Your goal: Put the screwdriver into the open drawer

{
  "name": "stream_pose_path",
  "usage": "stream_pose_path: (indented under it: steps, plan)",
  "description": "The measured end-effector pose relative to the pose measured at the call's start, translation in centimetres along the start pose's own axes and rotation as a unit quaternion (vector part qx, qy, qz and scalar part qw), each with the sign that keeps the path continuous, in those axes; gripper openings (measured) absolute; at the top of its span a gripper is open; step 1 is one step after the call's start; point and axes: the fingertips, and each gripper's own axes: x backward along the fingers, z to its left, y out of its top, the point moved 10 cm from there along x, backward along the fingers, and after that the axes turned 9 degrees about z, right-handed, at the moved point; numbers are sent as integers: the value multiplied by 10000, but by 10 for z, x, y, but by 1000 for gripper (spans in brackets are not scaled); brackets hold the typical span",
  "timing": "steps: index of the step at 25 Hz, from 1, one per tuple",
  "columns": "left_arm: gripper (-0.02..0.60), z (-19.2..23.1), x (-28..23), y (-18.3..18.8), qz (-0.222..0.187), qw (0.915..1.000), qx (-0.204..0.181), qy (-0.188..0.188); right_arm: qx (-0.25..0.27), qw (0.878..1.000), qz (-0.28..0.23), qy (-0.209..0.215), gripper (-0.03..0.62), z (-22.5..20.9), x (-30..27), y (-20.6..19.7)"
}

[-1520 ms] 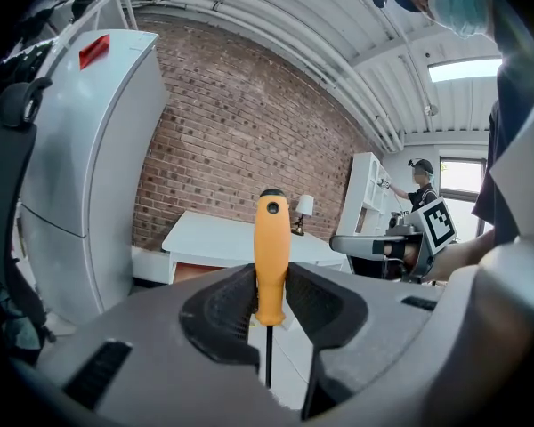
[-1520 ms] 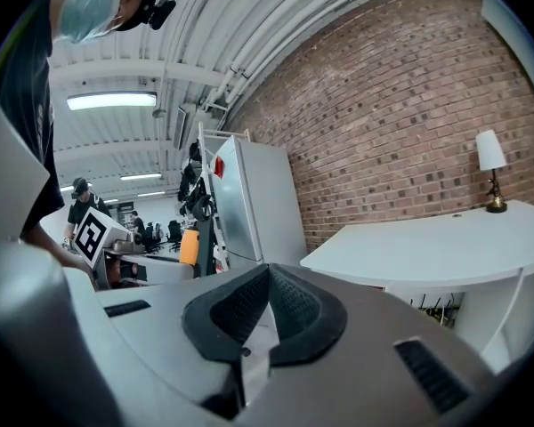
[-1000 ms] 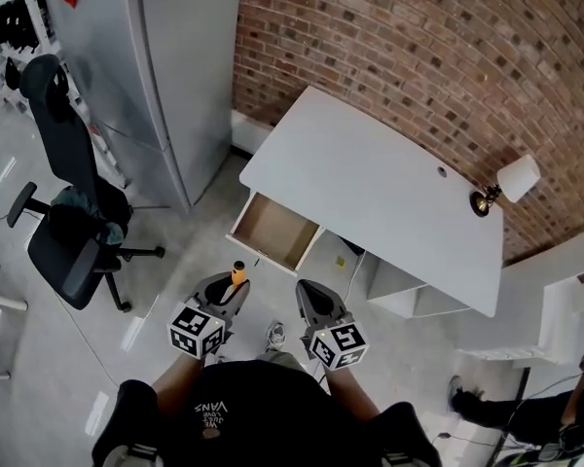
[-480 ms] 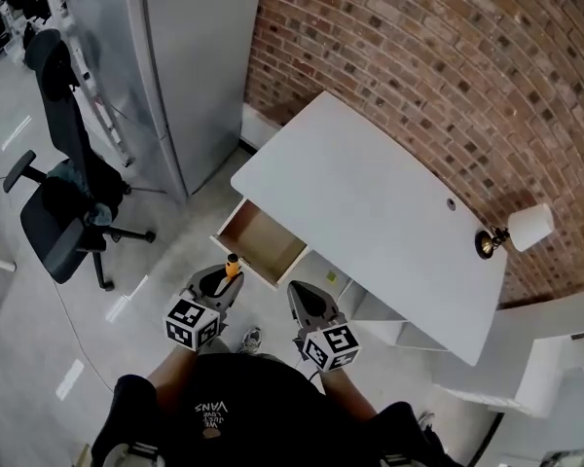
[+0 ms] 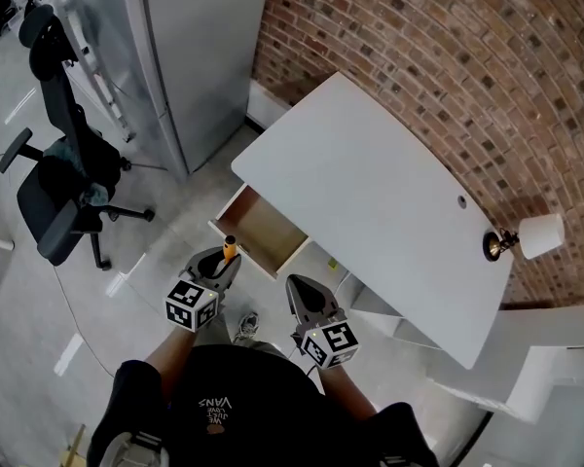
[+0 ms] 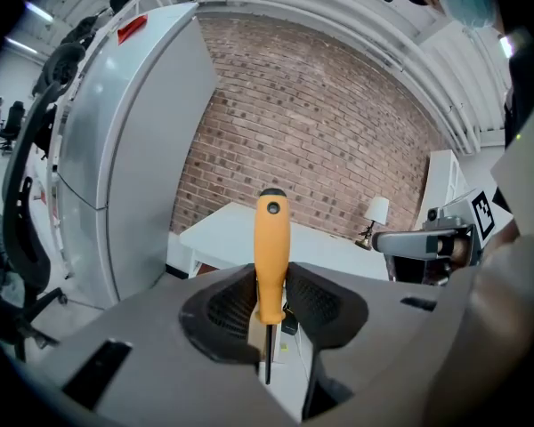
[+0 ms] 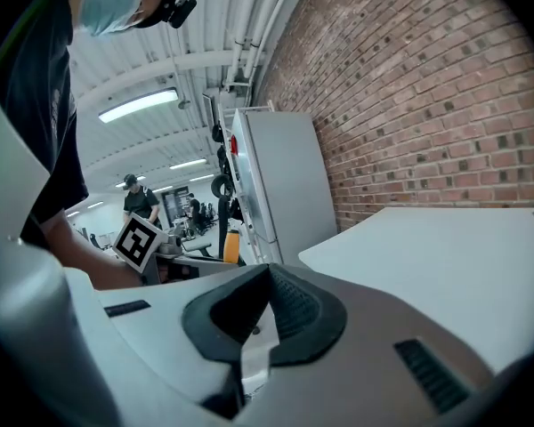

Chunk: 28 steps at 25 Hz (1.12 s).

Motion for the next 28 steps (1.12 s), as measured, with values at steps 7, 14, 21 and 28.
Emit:
stream_pose_path:
  steps: [7,14,21,28]
  plan:
    - [106,36,-29,6,234,9993,-55,-294,-159,9995,43,-273,-6,5,-29,0]
    - [106,81,-77,-1,522,9977,140,-408,-337,9981,250,-457,-6,0,-56,3]
    - [106,118,-140,-25,782,9950,419,-468,-513,9958,464,-601,-6,-13,-85,-4]
    - [106,148,-200,-55,1078,9902,811,-357,-671,9941,599,-609,-6,-24,-113,-19]
